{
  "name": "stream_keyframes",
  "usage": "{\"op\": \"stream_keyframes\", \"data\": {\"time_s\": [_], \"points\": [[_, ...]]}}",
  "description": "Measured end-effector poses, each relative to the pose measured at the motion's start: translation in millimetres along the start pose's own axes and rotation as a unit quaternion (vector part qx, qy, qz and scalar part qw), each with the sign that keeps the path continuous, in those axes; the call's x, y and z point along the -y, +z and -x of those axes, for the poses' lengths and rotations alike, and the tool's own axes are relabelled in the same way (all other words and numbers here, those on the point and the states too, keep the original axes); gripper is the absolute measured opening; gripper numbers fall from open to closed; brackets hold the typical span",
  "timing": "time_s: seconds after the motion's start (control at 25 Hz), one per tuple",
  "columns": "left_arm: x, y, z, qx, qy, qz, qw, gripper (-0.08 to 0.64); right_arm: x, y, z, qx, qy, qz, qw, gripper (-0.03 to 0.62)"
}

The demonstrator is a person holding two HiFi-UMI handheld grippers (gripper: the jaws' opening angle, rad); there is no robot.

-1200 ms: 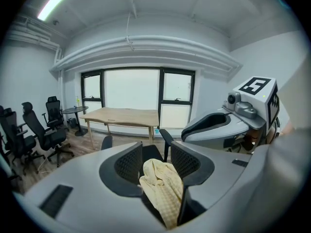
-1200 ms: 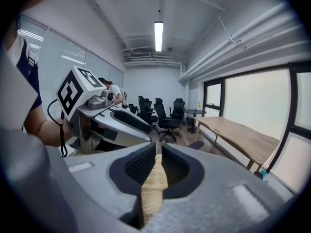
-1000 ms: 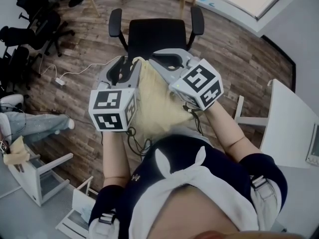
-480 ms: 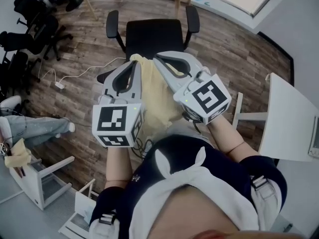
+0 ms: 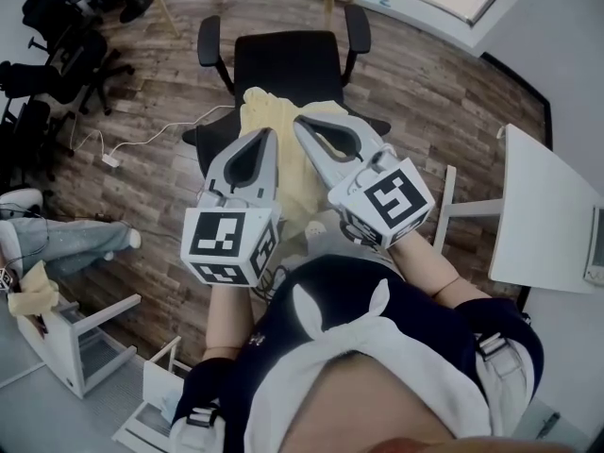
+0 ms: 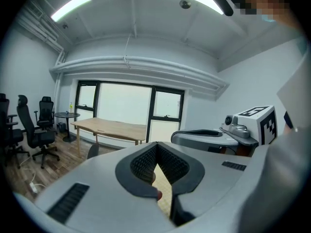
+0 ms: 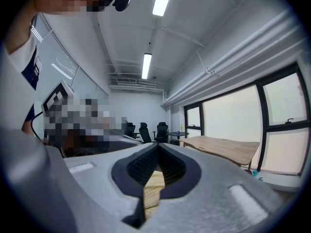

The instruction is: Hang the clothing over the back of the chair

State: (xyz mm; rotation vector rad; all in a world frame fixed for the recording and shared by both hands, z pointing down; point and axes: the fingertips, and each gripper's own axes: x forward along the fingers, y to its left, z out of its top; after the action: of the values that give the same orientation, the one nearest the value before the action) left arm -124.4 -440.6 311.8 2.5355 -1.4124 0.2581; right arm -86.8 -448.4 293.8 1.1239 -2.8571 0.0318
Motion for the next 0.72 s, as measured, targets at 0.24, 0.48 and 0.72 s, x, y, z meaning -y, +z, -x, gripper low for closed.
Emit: {"op": "stream_keyframes", "data": {"time_s": [0.24, 0.48, 0.72], "points": [[15.4, -18.9, 23.9, -0.015, -0.012, 0.004, 0.9998, 0.006, -27.1, -5.8, 16.3, -0.006, -0.008, -0.006, 1.0, 0.0], [26.6, -27.3, 42.4, -0.022, -0.025, 0.016, 0.9993, 0.006, -49.9, -11.5, 32.6, -0.019, -0.007, -0.01, 1.0, 0.0], [39.9, -39.9, 53.2, -0.034, -0.036, 0.023, 0.9985, 0.006, -65.9, -21.2, 45.8, -0.037, -0.009, -0.016, 0.999, 0.0]]}}
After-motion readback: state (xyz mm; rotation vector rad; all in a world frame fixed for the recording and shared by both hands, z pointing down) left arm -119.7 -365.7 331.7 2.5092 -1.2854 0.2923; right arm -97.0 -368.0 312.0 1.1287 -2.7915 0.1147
